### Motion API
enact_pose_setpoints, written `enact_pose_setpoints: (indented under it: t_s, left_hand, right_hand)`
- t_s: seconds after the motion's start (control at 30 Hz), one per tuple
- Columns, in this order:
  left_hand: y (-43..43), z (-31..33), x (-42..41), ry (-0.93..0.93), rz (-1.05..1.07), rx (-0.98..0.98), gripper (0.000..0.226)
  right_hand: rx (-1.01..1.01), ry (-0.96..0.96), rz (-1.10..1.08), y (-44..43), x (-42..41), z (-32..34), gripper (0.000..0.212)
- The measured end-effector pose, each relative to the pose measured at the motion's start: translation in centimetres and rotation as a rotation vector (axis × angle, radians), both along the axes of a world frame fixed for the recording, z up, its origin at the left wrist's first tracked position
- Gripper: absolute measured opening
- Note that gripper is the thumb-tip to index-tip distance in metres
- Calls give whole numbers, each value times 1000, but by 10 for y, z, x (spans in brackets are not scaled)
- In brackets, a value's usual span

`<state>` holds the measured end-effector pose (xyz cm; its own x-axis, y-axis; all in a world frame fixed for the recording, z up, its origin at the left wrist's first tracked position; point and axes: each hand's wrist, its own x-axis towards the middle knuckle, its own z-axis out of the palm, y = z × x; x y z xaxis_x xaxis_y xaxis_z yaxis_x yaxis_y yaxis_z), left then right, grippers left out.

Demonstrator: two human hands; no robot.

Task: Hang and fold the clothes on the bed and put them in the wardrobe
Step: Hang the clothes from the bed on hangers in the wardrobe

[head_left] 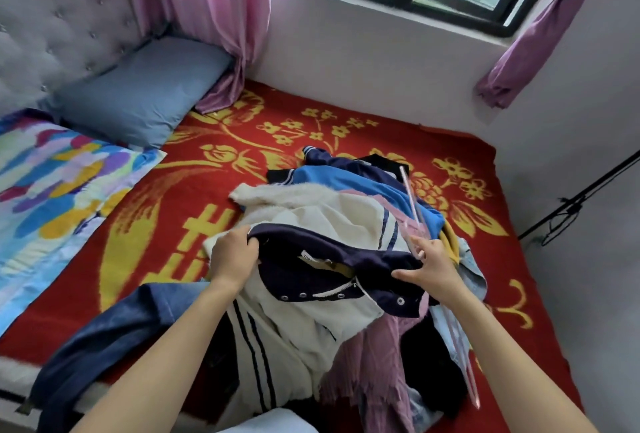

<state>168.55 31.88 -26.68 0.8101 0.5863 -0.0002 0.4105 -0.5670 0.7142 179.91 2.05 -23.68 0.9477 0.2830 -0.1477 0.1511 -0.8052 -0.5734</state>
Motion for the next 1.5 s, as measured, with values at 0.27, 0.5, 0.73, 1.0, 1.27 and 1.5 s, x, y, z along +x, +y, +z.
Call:
enact_pose_setpoints:
  t_s: [0.27,0.5,0.73,1.0,1.27,1.5]
  left_hand:
    - [15,46,6,-109,-155,88,23]
    - [41,177,55,-465,-248,134,16]
    - [36,272,97,-689,-243,174,5]
    - [8,191,94,-435,-245,108,11]
    - [-13,92,65,-74,-270,48,12]
    - [-11,79,65,-110,-250,8,14]
  right_hand:
    - [216,-180,-204,-24,9,32,31]
    - [551,-538,-285,-13,30,177,38]
    - [769,-635,-404,-10,45,254,35]
    - [596,-393,-445,-25,44,155,35]
    - [397,-129,-288,-28,20,71,34]
    - [491,-352,117,-26,-7,133,21]
